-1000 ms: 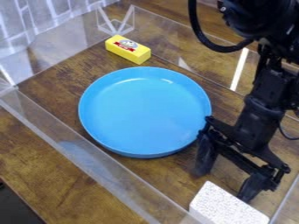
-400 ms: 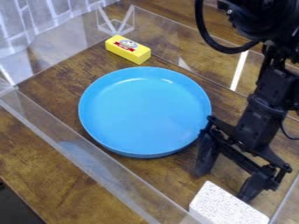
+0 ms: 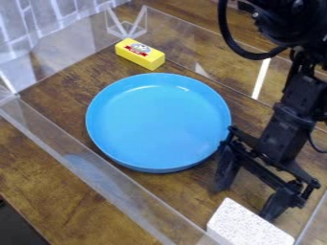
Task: Put the white object in the blue tray
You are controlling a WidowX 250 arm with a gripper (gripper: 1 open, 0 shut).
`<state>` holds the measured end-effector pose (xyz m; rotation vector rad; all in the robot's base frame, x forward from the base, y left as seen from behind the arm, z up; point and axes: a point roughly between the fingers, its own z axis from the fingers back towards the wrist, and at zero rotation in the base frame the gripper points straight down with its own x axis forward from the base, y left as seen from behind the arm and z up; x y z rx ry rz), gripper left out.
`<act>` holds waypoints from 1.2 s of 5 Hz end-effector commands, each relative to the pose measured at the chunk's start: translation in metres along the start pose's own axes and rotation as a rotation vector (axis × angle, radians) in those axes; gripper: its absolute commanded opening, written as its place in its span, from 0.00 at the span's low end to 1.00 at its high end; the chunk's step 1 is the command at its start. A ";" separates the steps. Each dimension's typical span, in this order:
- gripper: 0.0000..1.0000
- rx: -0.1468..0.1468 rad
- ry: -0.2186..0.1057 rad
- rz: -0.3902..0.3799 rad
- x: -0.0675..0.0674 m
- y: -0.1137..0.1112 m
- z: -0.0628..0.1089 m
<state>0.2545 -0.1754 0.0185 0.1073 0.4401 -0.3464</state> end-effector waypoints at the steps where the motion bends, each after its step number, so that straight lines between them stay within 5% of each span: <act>1: 1.00 0.028 0.046 -0.055 -0.010 -0.009 0.001; 6: 1.00 0.039 0.145 -0.064 -0.013 -0.011 -0.002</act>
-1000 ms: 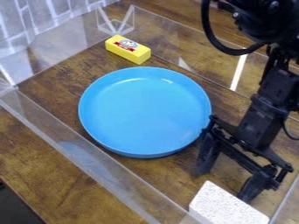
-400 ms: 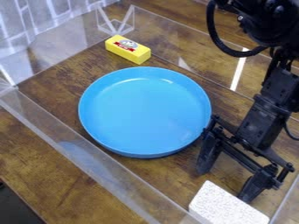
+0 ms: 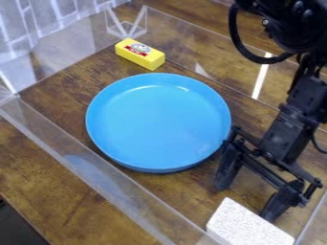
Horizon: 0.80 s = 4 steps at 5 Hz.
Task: Put the white object in the blue tray
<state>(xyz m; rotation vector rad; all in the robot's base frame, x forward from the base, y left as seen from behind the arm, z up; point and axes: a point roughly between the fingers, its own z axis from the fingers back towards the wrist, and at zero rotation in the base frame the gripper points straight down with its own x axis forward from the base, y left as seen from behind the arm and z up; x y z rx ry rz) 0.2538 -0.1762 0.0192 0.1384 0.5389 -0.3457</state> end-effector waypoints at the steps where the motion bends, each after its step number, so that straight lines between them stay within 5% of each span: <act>1: 1.00 0.029 0.058 -0.063 -0.012 -0.010 -0.003; 4: 1.00 0.022 0.093 -0.067 -0.012 -0.006 -0.003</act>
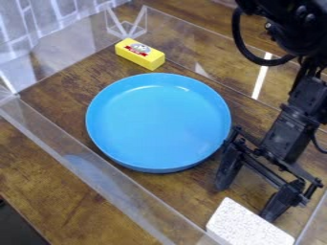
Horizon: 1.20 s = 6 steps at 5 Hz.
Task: Put the white object in the blue tray
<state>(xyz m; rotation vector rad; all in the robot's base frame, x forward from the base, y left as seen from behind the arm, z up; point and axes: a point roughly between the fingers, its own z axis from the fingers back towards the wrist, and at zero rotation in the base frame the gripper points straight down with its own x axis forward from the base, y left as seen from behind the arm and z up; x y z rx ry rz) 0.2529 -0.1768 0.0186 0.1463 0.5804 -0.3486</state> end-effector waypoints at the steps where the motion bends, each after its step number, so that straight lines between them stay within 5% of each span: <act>1: 1.00 0.018 0.061 -0.063 -0.011 -0.003 -0.002; 6: 1.00 -0.002 0.103 -0.065 -0.010 0.007 0.000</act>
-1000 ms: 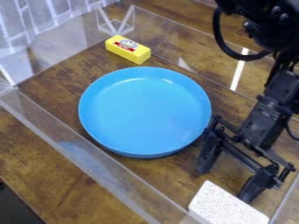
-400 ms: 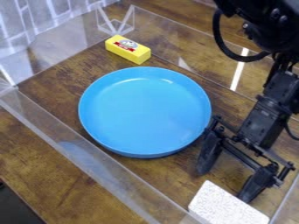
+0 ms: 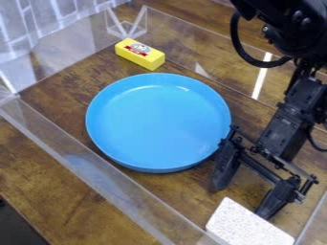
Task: Put the white object in the blue tray
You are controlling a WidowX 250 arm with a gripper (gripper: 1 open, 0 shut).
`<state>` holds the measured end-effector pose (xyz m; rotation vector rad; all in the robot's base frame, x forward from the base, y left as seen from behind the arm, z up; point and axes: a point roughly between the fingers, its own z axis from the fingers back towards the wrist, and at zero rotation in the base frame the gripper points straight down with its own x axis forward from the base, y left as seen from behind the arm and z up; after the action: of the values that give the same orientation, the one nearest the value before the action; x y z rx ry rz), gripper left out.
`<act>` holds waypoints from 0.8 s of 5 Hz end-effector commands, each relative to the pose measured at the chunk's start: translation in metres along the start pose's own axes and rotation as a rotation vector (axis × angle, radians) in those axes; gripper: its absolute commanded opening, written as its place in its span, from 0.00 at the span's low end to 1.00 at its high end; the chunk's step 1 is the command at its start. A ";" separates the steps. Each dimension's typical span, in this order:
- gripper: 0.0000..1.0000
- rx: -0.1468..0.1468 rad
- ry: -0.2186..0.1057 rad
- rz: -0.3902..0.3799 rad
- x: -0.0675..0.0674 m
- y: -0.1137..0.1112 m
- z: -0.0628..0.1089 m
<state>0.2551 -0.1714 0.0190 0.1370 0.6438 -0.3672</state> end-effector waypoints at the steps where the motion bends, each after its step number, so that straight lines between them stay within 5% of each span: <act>1: 1.00 0.011 0.054 -0.043 -0.010 -0.001 -0.001; 4: 1.00 0.007 0.082 -0.057 -0.011 -0.005 0.000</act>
<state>0.2539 -0.1724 0.0185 0.1367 0.6877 -0.3674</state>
